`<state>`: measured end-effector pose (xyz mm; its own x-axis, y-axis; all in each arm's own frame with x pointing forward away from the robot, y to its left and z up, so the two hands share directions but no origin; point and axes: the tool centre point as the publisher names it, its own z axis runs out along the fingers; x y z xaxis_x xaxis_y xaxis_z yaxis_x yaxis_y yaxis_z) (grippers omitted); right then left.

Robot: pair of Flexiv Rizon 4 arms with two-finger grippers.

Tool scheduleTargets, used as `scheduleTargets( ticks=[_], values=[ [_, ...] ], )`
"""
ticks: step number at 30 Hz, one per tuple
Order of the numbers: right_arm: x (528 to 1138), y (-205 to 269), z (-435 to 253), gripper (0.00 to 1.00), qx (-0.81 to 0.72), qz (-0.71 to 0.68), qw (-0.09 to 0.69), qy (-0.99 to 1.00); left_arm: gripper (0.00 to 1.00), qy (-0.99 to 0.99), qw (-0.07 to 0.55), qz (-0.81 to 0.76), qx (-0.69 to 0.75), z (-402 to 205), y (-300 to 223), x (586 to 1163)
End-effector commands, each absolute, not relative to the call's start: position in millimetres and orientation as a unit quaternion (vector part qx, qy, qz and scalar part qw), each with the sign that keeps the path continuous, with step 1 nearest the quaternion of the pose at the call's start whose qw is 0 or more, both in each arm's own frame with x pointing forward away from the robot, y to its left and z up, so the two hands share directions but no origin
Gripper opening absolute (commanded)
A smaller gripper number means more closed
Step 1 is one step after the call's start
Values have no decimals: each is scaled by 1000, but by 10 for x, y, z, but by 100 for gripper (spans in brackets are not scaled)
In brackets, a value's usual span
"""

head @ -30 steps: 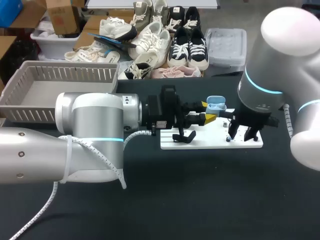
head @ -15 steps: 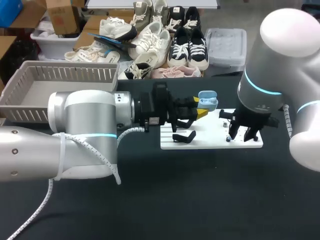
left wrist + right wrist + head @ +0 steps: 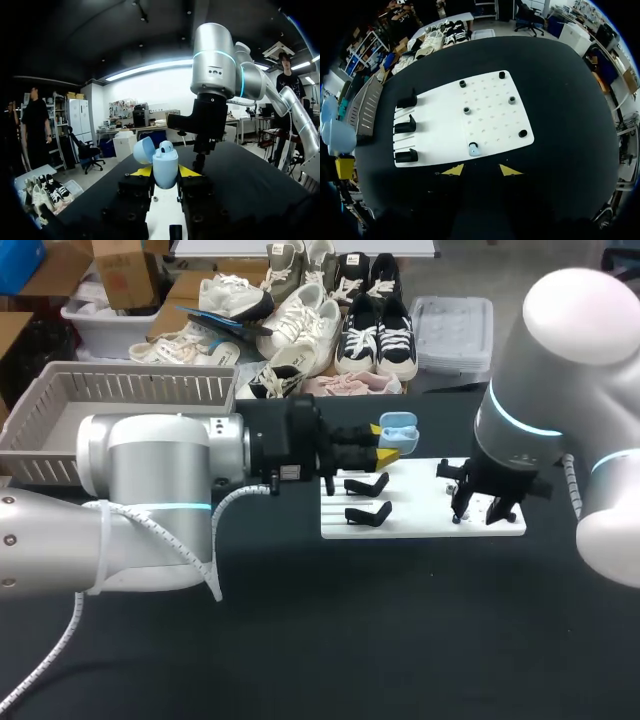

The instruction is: Pick up each earbud case from the left stands, insert the matching earbuds, close the lid, and place the case in the box.

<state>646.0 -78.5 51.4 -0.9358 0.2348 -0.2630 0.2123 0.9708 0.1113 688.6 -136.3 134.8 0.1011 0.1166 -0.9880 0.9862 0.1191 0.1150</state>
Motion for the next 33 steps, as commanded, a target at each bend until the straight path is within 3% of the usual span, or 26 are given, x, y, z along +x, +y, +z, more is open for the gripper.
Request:
scheduleTargets(
  ticks=[1, 33],
  values=[
    [6499, -774, 441, 39, 125, 46, 143, 981, 0, 530, 528, -411, 521, 1346, -1366, 6890],
    [6633, -662, 273, 35, 170, 84, 131, 973, 0, 530, 528, -411, 521, 1346, -1366, 6890]
  ],
)
